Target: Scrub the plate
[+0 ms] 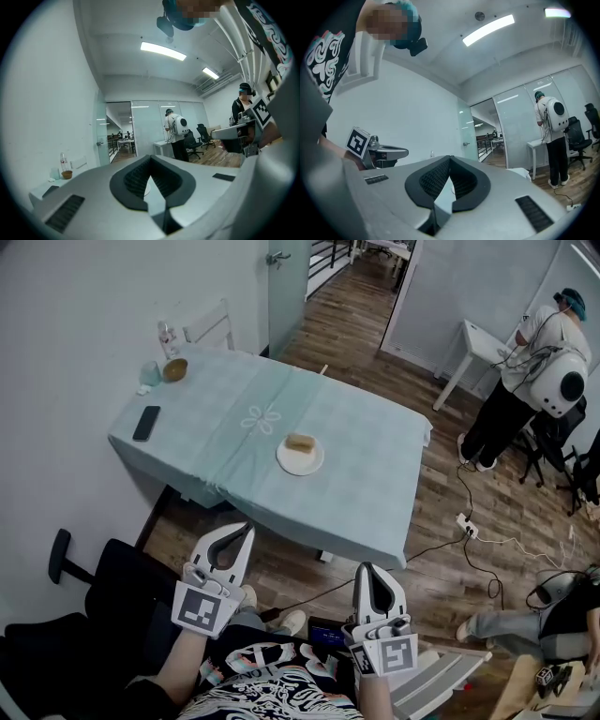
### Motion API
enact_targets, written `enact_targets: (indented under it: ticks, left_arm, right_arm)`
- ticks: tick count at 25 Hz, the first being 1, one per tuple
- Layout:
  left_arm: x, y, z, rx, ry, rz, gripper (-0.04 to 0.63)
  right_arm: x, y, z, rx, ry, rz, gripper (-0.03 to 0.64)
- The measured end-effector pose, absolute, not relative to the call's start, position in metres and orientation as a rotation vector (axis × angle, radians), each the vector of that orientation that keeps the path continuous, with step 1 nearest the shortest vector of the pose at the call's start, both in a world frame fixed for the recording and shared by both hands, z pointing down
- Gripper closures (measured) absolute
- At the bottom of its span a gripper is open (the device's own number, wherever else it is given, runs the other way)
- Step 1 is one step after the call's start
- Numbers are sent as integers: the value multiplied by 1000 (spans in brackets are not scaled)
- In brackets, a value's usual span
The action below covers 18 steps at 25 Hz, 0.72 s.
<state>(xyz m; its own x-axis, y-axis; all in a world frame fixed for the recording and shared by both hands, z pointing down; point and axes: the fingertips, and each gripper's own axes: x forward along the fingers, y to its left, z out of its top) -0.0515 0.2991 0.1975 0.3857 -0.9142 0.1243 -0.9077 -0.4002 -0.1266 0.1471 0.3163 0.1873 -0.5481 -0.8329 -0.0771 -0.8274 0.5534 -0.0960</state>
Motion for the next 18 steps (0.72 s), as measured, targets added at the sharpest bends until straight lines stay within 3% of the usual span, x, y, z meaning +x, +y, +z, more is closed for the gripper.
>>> enact_targets:
  ticks: [18]
  left_arm:
    - [-41,276,191,-2531,1735,-232,580]
  right_arm:
    - [164,301,187,-1303,2688,-64,609]
